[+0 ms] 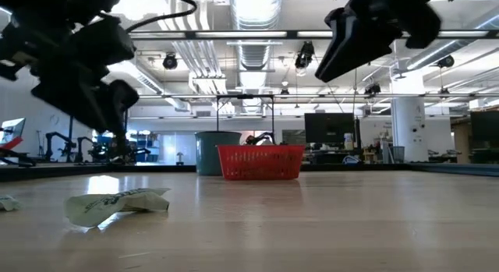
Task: Pick and place items into bin
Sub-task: Put the light green stevia packet into the red bin
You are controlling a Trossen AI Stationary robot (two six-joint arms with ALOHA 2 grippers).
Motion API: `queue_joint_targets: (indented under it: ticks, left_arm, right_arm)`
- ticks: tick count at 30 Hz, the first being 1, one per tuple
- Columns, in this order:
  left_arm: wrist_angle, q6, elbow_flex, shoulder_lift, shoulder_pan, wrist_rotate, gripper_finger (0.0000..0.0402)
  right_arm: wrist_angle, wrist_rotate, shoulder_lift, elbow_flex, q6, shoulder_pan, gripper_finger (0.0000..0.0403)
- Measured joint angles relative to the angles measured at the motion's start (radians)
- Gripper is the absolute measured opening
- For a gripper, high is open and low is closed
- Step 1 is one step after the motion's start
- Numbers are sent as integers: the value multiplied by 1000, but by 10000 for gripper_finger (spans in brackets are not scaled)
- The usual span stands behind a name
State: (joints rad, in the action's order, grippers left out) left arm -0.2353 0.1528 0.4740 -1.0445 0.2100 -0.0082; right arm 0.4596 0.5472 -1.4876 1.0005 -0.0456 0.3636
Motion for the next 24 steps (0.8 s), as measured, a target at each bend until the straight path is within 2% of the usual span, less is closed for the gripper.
queue_joint_targets:
  ticks: [6,13,24]
  left_arm:
    - [171,-9,2,-199,93,2,147]
    - [325,-59,44,-412,128,1,147]
    - [429,-79,90,-531,133,3,147]
  right_arm:
    - [6,-10,0,-7,3,37,97]
    - [6,-10,0,-8,0,45,86]
    - [8,-9,0,-18,-1,44,74]
